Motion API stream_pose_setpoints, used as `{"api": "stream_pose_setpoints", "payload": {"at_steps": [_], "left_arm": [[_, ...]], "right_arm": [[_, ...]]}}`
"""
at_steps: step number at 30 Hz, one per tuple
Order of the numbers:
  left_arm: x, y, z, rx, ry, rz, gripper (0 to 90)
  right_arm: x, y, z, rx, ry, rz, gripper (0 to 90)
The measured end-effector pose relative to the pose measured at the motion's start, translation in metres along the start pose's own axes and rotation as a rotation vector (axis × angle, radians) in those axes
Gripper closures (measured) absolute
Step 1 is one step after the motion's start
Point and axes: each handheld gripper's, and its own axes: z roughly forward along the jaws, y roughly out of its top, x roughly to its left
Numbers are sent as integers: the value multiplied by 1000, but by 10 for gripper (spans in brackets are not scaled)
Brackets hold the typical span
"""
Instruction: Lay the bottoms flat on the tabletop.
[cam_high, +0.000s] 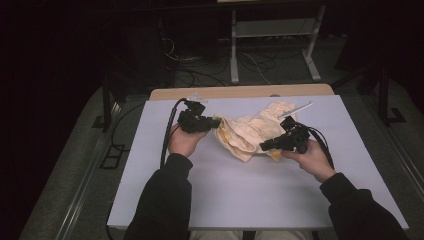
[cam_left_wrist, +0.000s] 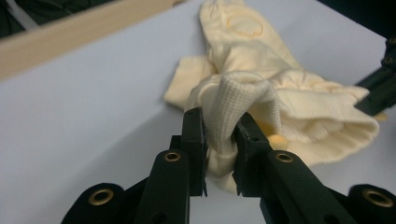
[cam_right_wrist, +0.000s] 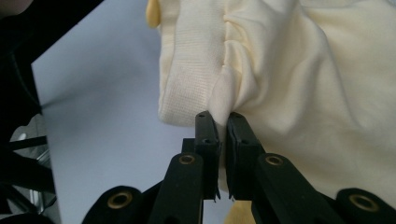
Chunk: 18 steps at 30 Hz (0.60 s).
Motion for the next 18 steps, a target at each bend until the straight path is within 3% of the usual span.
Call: {"api": "stream_pose_setpoints", "payload": {"at_steps": [6, 9, 11, 14, 18], "left_arm": [[-7, 36, -2, -14, 17, 62, 754], [-9, 46, -2, -28, 15, 80, 754], [-13, 50, -3, -53, 4, 97, 755], [-18, 50, -1, -54, -3, 113, 755], [-19, 40, 4, -43, -21, 112, 755]], "right_arm": [[5, 11, -18, -14, 17, -18, 847], [5, 12, -26, -33, 32, -13, 852], [7, 11, -30, -34, 58, -15, 854], [14, 9, -28, -12, 84, -33, 856], [34, 7, -14, 39, 117, -76, 857]]}}
